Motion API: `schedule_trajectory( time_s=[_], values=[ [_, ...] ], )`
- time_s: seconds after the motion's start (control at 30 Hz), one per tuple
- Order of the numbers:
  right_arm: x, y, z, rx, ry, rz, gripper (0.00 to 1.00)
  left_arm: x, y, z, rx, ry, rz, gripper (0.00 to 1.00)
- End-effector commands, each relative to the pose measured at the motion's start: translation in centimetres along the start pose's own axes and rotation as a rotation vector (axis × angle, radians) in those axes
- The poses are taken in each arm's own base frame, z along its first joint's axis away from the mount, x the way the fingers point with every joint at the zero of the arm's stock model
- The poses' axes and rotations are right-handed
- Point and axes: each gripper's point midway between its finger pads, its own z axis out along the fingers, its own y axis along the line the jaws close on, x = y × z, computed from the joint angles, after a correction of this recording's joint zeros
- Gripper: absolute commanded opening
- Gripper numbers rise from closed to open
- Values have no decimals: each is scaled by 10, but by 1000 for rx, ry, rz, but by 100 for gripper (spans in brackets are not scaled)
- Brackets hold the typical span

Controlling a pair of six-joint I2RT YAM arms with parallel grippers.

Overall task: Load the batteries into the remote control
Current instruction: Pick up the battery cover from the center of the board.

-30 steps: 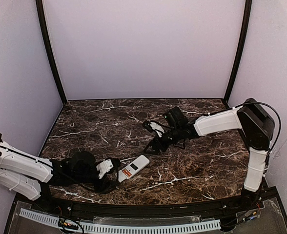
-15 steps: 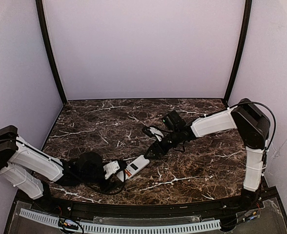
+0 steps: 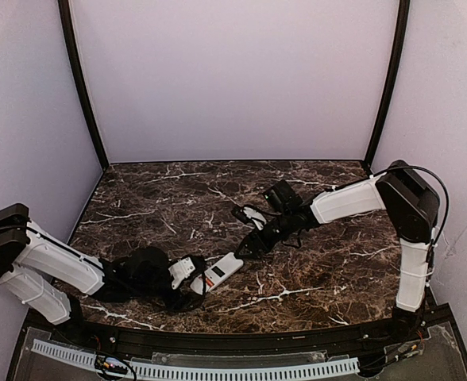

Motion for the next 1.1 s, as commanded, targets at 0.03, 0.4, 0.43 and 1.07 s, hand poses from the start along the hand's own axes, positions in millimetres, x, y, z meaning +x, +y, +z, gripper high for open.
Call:
schedule_trajectory(
  time_s=[0.03, 0.4, 0.43, 1.07],
  values=[
    [5, 2, 4, -2, 14, 13, 72, -5, 1, -6, -9, -18, -70, 72],
    [7, 1, 5, 8, 19, 21, 73, 1, -4, -12, -64, 2, -102, 71],
    [7, 2, 5, 7, 20, 23, 73, 1, -6, -12, -63, 3, -100, 72],
    [13, 1, 15, 53, 66, -1, 73, 6, 4, 4, -148, 40, -138, 59]
  ],
)
